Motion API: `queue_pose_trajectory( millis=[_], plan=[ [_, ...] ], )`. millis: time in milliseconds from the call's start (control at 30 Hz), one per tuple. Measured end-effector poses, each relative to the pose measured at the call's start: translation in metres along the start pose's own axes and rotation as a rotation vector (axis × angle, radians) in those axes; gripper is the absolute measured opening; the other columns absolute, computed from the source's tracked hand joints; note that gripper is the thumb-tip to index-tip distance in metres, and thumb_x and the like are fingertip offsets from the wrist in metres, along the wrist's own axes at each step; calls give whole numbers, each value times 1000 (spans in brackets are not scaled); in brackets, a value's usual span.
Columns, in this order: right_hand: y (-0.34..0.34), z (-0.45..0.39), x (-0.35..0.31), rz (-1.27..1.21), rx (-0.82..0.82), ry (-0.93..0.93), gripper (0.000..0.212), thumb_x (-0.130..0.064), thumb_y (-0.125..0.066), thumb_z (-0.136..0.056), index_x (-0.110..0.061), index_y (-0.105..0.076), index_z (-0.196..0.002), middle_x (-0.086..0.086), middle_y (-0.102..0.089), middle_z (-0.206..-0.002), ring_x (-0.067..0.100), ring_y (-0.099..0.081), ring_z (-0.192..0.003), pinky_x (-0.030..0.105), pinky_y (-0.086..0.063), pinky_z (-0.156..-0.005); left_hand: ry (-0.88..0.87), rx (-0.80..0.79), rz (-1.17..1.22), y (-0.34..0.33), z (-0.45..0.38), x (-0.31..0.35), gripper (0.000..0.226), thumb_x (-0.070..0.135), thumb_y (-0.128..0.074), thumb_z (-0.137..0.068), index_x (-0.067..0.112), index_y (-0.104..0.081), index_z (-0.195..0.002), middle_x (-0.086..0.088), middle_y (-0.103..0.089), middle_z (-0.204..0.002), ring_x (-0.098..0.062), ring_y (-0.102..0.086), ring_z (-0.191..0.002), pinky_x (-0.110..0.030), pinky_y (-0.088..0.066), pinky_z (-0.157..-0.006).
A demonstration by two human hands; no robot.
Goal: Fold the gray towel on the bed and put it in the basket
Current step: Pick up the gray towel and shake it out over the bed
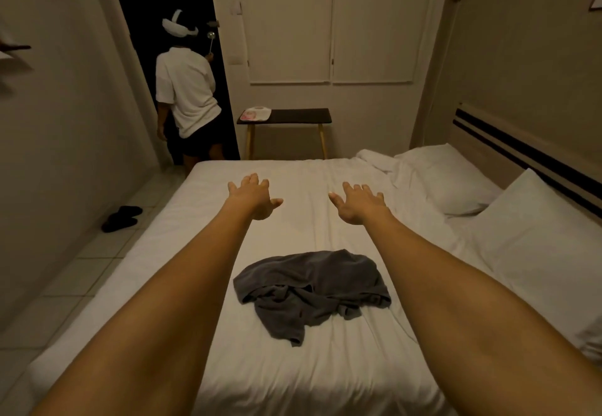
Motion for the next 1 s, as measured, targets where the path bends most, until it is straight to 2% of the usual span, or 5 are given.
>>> queue_pose_trajectory(
  millis=[200,433,800,1000],
  plan=[
    [-36,-44,0,-10,-85,28,67,-57,-18,-96,-20,-9,-151,12,-12,-159,33,-8,-146,55,-8,-115,66,-35,-21,-21,-41,-26,70,53,-33,-97,14,-15,-152,-13,-5,-161,-33,-5,-148,-57,-6,-117],
    [-88,-77,-3,-8,-184,47,69,-56,-17,-96,-16,-8,-151,13,-14,-158,31,-9,-145,54,-10,-115,79,-143,-17,-78,-82,-44,70,52,-32,-98,13,-14,-152,-15,-4,-161,-34,-5,-148,-58,-6,-118],
    [-178,-139,42,25,-348,-107,69,-56,-19,-96,-17,-5,-151,12,-9,-159,30,-6,-146,53,-8,-115,-35,-400,60,-219,-166,-14,73,55,-34,-96,12,-15,-152,-14,-3,-161,-31,-7,-148,-55,-10,-118],
    [-260,-150,38,0,-465,-86,76,-59,-29,-94,-16,-3,-151,12,-8,-159,29,-8,-145,54,-11,-116,-111,-487,107,-297,-192,3,75,56,-39,-94,13,-16,-152,-14,-7,-160,-32,-11,-147,-53,-13,-119]
  ],
)
Point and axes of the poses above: each hand's wrist, its own z-axis away from the middle knuckle, its own y-axis out of the back of the hand, x = y × z, the point moved 10 cm from there along -z, towards the middle knuckle
